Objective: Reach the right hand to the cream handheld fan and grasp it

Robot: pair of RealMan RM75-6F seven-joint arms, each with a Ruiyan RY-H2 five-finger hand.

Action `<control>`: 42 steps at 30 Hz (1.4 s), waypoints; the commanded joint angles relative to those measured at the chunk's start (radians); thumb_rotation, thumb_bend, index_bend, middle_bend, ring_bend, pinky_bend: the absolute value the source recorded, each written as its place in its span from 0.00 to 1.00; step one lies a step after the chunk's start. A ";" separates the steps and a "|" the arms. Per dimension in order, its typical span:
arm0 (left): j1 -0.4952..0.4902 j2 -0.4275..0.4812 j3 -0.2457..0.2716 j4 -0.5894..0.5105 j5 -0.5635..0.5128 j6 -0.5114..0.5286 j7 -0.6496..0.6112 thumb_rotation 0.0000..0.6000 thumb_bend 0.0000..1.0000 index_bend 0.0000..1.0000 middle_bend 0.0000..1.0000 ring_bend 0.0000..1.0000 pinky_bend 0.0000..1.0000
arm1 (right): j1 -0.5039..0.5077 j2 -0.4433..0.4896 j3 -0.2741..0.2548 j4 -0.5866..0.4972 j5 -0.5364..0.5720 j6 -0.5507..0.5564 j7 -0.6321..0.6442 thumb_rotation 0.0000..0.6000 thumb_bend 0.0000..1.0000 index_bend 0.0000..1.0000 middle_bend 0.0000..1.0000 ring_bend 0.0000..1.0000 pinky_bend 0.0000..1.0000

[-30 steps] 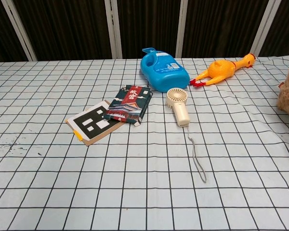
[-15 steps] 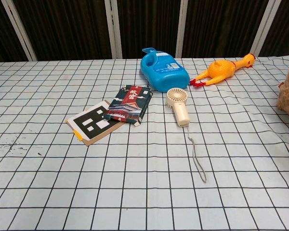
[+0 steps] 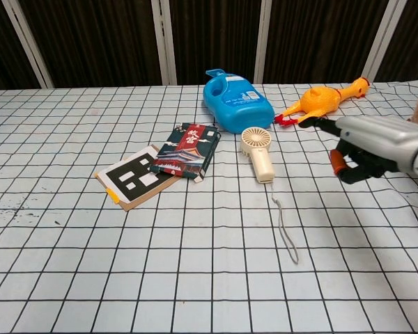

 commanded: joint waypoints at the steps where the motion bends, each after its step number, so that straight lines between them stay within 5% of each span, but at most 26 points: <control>1: -0.002 0.004 -0.003 0.001 -0.009 -0.007 -0.013 1.00 0.09 0.00 0.00 0.00 0.00 | 0.059 -0.079 0.026 0.084 0.077 -0.042 -0.043 1.00 0.82 0.00 0.81 0.92 0.85; 14: -0.010 0.016 -0.009 -0.004 -0.026 -0.028 -0.043 1.00 0.09 0.00 0.00 0.00 0.00 | 0.144 -0.189 0.044 0.212 0.174 -0.074 -0.057 1.00 0.82 0.00 0.81 0.92 0.85; 42: -0.011 0.017 -0.011 -0.005 -0.031 -0.029 -0.049 1.00 0.09 0.00 0.00 0.00 0.00 | 0.174 -0.235 -0.017 0.255 0.236 -0.066 -0.052 1.00 0.83 0.00 0.81 0.92 0.85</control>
